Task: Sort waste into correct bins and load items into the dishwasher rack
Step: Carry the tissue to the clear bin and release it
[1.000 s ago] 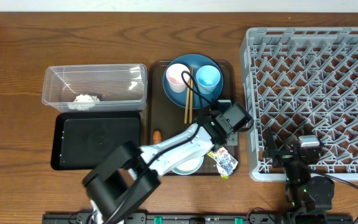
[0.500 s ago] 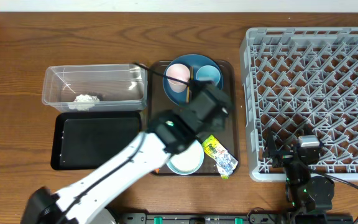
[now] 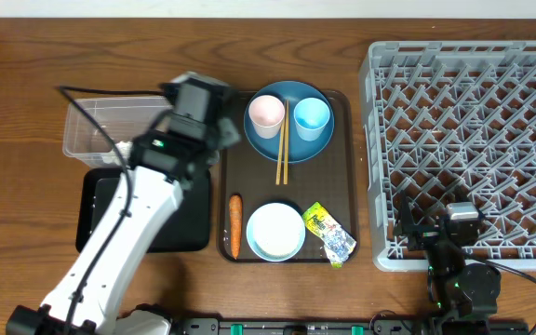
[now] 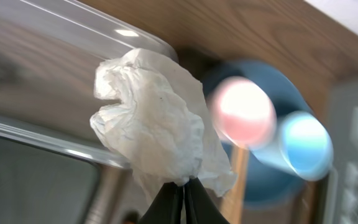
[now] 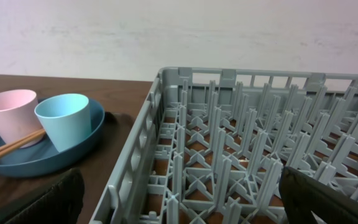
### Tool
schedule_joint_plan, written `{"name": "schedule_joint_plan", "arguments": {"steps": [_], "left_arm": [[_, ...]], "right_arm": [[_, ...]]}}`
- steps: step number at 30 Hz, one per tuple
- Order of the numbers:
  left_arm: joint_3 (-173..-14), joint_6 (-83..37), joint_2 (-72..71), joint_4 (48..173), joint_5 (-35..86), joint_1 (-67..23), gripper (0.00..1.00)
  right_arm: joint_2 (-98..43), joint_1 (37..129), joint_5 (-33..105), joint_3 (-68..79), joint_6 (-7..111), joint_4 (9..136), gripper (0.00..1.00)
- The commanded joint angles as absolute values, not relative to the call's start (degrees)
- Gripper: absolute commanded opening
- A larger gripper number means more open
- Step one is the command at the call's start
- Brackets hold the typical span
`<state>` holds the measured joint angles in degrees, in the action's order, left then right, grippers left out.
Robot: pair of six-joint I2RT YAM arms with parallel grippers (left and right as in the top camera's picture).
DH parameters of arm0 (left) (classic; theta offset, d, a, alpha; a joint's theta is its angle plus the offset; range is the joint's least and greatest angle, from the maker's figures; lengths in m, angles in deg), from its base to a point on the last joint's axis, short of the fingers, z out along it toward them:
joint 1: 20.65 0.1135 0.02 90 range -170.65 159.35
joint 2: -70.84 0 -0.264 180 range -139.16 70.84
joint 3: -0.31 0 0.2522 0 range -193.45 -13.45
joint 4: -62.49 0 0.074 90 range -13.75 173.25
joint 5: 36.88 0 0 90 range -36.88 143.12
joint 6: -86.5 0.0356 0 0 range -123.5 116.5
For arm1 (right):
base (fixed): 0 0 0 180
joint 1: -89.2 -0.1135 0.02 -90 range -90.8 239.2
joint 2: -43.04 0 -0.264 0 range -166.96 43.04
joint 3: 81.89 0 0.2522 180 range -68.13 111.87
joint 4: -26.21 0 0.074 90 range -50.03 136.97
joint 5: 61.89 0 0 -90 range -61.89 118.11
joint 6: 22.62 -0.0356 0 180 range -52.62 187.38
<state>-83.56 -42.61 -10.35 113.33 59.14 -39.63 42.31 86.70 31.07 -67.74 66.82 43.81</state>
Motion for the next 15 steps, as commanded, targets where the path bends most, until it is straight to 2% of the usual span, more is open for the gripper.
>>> {"name": "schedule_joint_plan", "arguments": {"steps": [1, 15], "left_arm": [[-84.5, -41.6, -12.1, 113.5, 60.1, -34.8, 0.06], [-84.5, -40.6, -24.1, 112.3, 60.2, -22.8, 0.06]], "right_arm": [[42.4, 86.2, 30.9, -67.8, 67.3, 44.0, 0.99], [42.4, 86.2, 30.9, -67.8, 67.3, 44.0, 0.99]]}}
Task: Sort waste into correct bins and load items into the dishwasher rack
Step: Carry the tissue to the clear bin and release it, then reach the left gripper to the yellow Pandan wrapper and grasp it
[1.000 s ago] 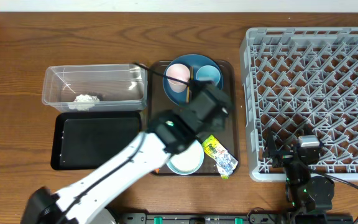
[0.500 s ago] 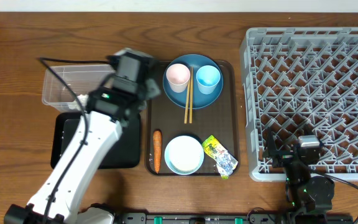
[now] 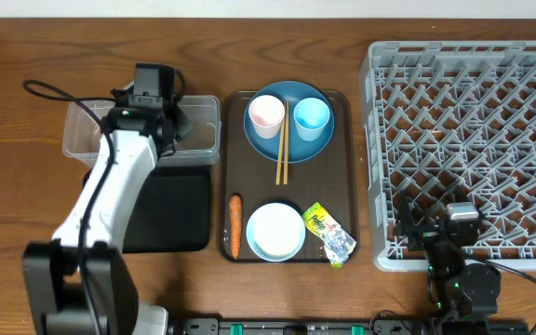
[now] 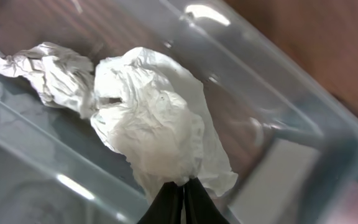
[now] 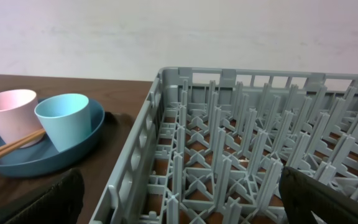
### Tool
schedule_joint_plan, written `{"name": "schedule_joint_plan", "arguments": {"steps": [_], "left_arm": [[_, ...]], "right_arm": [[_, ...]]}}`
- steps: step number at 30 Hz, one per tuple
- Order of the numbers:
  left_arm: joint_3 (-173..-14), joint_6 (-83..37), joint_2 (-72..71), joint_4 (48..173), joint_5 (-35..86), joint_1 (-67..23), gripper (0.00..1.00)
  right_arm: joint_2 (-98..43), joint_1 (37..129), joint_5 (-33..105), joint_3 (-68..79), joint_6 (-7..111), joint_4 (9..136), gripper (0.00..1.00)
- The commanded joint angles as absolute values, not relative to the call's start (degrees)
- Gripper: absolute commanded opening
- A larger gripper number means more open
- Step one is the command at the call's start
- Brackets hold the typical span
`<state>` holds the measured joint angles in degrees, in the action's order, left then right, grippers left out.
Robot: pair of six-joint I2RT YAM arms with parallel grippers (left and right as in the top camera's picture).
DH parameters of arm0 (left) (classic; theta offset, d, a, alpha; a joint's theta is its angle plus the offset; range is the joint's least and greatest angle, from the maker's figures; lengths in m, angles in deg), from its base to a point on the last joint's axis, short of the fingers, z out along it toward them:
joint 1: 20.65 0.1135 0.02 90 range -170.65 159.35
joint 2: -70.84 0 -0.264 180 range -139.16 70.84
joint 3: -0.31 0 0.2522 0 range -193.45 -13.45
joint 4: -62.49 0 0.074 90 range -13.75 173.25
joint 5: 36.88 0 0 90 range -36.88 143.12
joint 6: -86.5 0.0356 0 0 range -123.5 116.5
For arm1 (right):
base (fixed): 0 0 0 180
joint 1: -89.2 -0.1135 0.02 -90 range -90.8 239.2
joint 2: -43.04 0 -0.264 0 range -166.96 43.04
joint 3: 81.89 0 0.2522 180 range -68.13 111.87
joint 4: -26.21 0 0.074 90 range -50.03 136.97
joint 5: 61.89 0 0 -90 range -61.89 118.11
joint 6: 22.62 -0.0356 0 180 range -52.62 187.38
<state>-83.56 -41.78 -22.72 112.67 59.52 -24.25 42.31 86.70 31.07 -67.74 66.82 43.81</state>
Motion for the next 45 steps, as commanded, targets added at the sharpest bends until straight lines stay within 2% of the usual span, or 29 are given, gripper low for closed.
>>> {"name": "schedule_joint_plan", "arguments": {"steps": [1, 2, 3, 4, 7, 8, 13, 17, 25, 36, 45], "left_arm": [[-84.5, -40.6, -24.2, 112.1, 60.2, -22.5, 0.08], [-84.5, -40.6, -24.2, 111.9, 60.2, -22.3, 0.17], [-84.5, -40.3, -24.1, 111.6, 60.2, -22.2, 0.33], [-84.5, -39.2, -24.0, 111.0, 60.0, -22.2, 0.41], [-84.5, -36.4, -23.2, 110.1, 58.5, -22.2, 0.56], [-84.5, -36.1, -22.7, 110.0, 57.6, -22.2, 0.59], [-84.6, -35.2, -16.8, 110.9, 49.8, -23.5, 0.63], [-84.6, -35.2, -9.0, 116.2, 44.4, -28.3, 0.63], [-84.6, -36.4, 0.6, 132.4, 42.8, -48.2, 0.63], [-83.8, -51.7, -6.1, 128.2, 48.7, -73.0, 0.63], [-83.8, -55.2, -18.2, 120.0, 50.0, -81.8, 0.63]], "right_arm": [[42.4, 86.2, 30.9, -67.8, 67.3, 44.0, 0.99], [42.4, 86.2, 30.9, -67.8, 67.3, 44.0, 0.99], [42.4, 86.2, 30.9, -67.8, 67.3, 44.0, 0.99], [42.4, 86.2, 30.9, -67.8, 67.3, 44.0, 0.99], [42.4, 86.2, 30.9, -67.8, 67.3, 44.0, 0.99], [42.4, 86.2, 30.9, -67.8, 67.3, 44.0, 0.99], [42.4, 86.2, 30.9, -67.8, 67.3, 44.0, 0.99], [42.4, 86.2, 30.9, -67.8, 67.3, 44.0, 0.99], [42.4, 86.2, 30.9, -67.8, 67.3, 44.0, 0.99], [42.4, 86.2, 30.9, -67.8, 67.3, 44.0, 0.99], [42.4, 86.2, 30.9, -67.8, 67.3, 44.0, 0.99]]}}
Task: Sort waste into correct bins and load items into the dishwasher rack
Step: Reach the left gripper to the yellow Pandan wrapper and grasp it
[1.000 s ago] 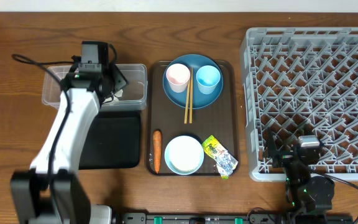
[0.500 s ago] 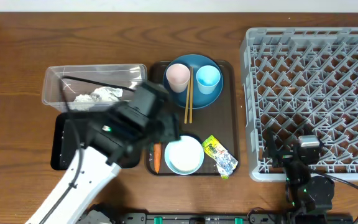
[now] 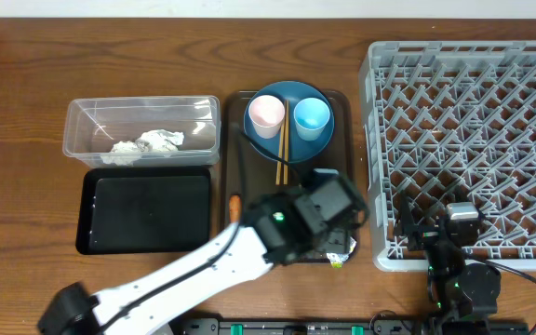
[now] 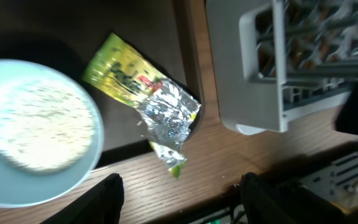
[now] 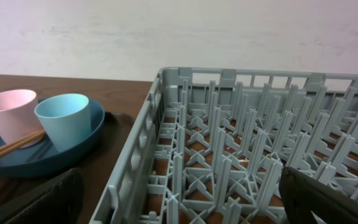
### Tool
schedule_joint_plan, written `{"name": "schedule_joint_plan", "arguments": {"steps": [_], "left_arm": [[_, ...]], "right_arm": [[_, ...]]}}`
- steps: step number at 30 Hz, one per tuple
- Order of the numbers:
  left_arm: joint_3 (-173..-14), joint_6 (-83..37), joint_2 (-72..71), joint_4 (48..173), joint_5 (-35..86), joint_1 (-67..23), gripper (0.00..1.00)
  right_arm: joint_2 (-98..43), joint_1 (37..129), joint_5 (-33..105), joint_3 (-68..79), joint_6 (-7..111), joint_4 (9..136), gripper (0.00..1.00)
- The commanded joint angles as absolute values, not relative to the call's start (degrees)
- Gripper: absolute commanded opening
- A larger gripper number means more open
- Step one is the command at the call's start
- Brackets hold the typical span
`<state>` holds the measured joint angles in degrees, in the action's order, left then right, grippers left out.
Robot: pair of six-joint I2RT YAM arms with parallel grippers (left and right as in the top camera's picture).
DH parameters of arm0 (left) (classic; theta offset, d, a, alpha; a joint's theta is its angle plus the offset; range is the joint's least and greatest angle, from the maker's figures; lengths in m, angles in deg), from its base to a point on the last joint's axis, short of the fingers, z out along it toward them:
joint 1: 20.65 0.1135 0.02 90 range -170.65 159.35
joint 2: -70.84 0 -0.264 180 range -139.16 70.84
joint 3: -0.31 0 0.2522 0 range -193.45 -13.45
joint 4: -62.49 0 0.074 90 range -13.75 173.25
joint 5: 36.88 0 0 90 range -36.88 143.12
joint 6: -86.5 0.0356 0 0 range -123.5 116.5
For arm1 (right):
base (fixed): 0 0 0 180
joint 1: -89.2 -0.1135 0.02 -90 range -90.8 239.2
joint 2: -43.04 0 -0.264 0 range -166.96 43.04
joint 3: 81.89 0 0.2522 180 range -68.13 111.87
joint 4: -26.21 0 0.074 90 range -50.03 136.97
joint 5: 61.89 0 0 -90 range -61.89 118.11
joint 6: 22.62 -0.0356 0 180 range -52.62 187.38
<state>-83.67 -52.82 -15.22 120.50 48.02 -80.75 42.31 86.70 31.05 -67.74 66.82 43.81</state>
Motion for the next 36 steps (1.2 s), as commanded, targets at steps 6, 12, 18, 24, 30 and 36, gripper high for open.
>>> {"name": "schedule_joint_plan", "arguments": {"steps": [6, 12, 18, 24, 30, 36], "left_arm": [[-83.8, -56.8, -26.0, 117.9, 50.0, -82.5, 0.63], [-83.8, -57.8, -31.4, 117.6, 49.5, -83.1, 0.63], [-83.8, -57.9, -32.8, 116.8, 49.5, -84.5, 0.58], [-83.8, -58.1, -32.8, 116.2, 49.8, -86.5, 0.57], [-83.8, -58.3, -32.8, 116.2, 51.3, -87.4, 0.56], [-83.5, -58.5, -32.9, 116.1, 52.8, -87.4, 0.57]], "right_arm": [[42.4, 86.2, 30.9, -67.8, 67.3, 44.0, 0.99], [42.4, 86.2, 30.9, -67.8, 67.3, 44.0, 0.99], [42.4, 86.2, 30.9, -67.8, 67.3, 44.0, 0.99], [42.4, 86.2, 30.9, -67.8, 67.3, 44.0, 0.99], [42.4, 86.2, 30.9, -67.8, 67.3, 44.0, 0.99], [42.4, 86.2, 30.9, -67.8, 67.3, 44.0, 0.99]]}}
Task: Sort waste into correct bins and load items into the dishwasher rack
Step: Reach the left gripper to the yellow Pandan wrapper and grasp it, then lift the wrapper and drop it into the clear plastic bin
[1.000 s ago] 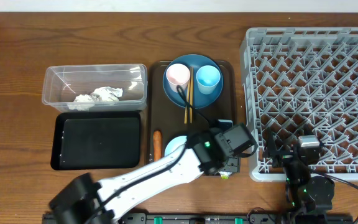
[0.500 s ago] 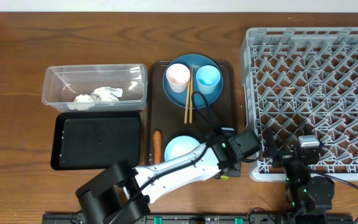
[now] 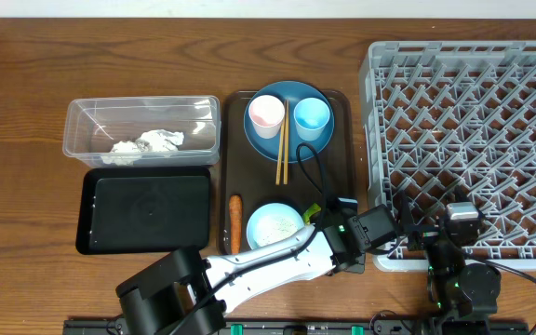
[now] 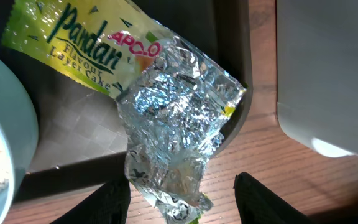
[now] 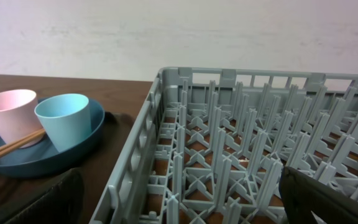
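Note:
A green-and-yellow snack wrapper (image 4: 166, 106) with a crumpled silver foil end lies at the front right corner of the dark tray (image 3: 342, 140), its foil tip hanging over the rim onto the table. My left gripper (image 4: 185, 208) is open low over it, a finger on each side of the foil tip. In the overhead view the left gripper (image 3: 352, 244) hides most of the wrapper. My right gripper (image 5: 179, 205) is open and empty at the front edge of the grey dishwasher rack (image 3: 473, 121).
On the tray are a blue plate (image 3: 291, 98) with a pink cup (image 3: 266, 113), a blue cup (image 3: 312, 113) and chopsticks (image 3: 282, 144), a white plate (image 3: 273, 223) and a carrot (image 3: 234, 223). A clear bin (image 3: 142, 113) holds tissues; a black bin (image 3: 147, 209) lies in front of it.
My left gripper has come down much closer to the wrapper and now straddles its foil end, still open. The wrapper lies where it did. The right arm has not moved.
My left gripper first held a crumpled tissue beside the clear bin, then held it inside the bin next to another tissue. Later both tissues lay in the bin and the gripper was open above the wrapper. Now it is low around the wrapper.

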### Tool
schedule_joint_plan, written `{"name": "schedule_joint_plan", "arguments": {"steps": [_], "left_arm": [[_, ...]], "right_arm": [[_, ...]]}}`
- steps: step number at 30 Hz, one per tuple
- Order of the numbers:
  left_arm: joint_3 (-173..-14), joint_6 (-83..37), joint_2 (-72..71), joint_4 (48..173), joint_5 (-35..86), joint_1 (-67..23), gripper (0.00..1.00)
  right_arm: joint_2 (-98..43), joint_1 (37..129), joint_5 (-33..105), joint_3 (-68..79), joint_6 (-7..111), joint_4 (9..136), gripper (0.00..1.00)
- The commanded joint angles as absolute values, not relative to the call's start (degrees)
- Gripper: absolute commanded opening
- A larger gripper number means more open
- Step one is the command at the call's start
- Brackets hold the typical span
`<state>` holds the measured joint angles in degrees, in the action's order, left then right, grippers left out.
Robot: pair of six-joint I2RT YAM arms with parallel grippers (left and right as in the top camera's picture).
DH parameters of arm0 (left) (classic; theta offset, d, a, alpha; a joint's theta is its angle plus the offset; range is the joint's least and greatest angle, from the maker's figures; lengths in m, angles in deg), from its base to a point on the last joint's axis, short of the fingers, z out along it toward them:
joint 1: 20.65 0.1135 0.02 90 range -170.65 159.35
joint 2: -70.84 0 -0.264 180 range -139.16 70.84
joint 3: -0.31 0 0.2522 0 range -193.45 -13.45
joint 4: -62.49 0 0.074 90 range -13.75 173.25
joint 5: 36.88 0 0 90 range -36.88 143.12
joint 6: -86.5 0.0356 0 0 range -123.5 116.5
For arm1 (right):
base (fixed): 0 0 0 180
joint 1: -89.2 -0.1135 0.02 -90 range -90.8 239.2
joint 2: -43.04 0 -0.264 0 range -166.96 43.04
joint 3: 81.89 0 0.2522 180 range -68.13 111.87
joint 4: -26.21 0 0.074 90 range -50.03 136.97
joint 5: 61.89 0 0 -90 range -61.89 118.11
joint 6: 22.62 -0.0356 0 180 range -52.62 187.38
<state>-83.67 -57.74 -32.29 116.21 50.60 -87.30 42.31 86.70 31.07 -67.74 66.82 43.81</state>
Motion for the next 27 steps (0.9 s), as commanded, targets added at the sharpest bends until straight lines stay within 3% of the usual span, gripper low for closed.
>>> {"name": "schedule_joint_plan", "arguments": {"steps": [1, 7, 8, 9, 11, 15, 21, 27], "left_arm": [[-83.2, -58.5, -32.9, 115.9, 52.8, -87.4, 0.57], [-80.9, -59.6, -32.9, 114.9, 52.8, -87.4, 0.56], [-80.9, -59.6, -32.9, 114.9, 52.8, -87.4, 0.49], [-80.9, -59.6, -32.9, 114.7, 52.8, -87.4, 0.35], [-80.9, -59.8, -32.9, 114.6, 52.8, -87.4, 0.25], [-80.9, -59.8, -32.9, 114.6, 52.7, -87.4, 0.23], [-82.3, -59.5, -31.3, 114.9, 51.9, -87.4, 0.08], [-84.6, -57.1, -24.0, 114.9, 51.9, -86.8, 0.06]], "right_arm": [[42.4, 86.2, 30.9, -67.8, 67.3, 44.0, 0.99], [42.4, 86.2, 30.9, -67.8, 67.3, 44.0, 0.99], [42.4, 86.2, 30.9, -67.8, 67.3, 44.0, 0.99], [42.4, 86.2, 30.9, -67.8, 67.3, 44.0, 0.99], [42.4, 86.2, 30.9, -67.8, 67.3, 44.0, 0.99], [42.4, 86.2, 30.9, -67.8, 67.3, 44.0, 0.99], [42.4, 86.2, 30.9, -67.8, 67.3, 44.0, 0.99], [42.4, 86.2, 30.9, -67.8, 67.3, 44.0, 0.99]]}}
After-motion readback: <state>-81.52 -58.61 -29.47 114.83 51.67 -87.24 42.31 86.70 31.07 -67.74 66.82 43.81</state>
